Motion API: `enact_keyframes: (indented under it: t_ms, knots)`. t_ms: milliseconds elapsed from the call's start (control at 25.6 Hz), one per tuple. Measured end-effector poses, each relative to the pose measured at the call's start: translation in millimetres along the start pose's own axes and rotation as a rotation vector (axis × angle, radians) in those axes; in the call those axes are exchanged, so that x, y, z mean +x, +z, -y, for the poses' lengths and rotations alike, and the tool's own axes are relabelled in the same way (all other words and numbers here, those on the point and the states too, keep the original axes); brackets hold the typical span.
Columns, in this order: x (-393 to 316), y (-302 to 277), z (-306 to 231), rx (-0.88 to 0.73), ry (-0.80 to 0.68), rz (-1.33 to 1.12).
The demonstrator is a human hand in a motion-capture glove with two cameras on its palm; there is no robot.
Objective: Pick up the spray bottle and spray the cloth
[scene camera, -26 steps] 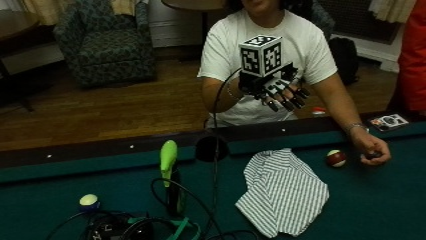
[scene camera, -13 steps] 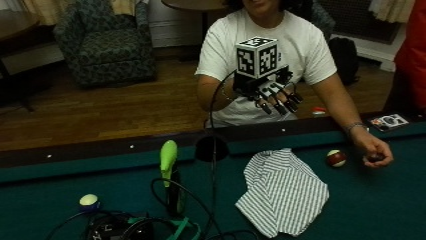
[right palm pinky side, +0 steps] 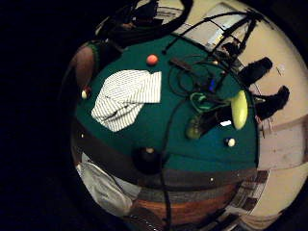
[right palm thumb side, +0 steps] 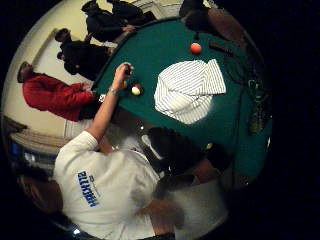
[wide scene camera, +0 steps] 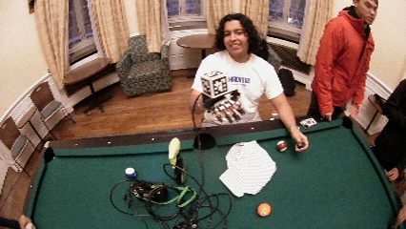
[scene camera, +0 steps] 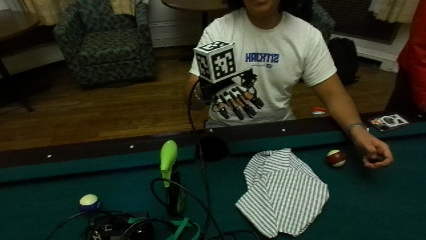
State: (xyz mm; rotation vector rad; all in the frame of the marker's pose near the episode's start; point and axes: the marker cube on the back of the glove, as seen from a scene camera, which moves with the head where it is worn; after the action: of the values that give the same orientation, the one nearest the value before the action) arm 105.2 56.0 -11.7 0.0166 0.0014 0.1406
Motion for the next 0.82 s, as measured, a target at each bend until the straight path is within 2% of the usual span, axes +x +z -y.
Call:
enact_keyframes:
  t_ms: [585, 819]
  knots:
    - [110, -14, -38, 0.067, 0.174, 0.105]
    - [149, -4, -53, 0.167, 0.151, 0.266]
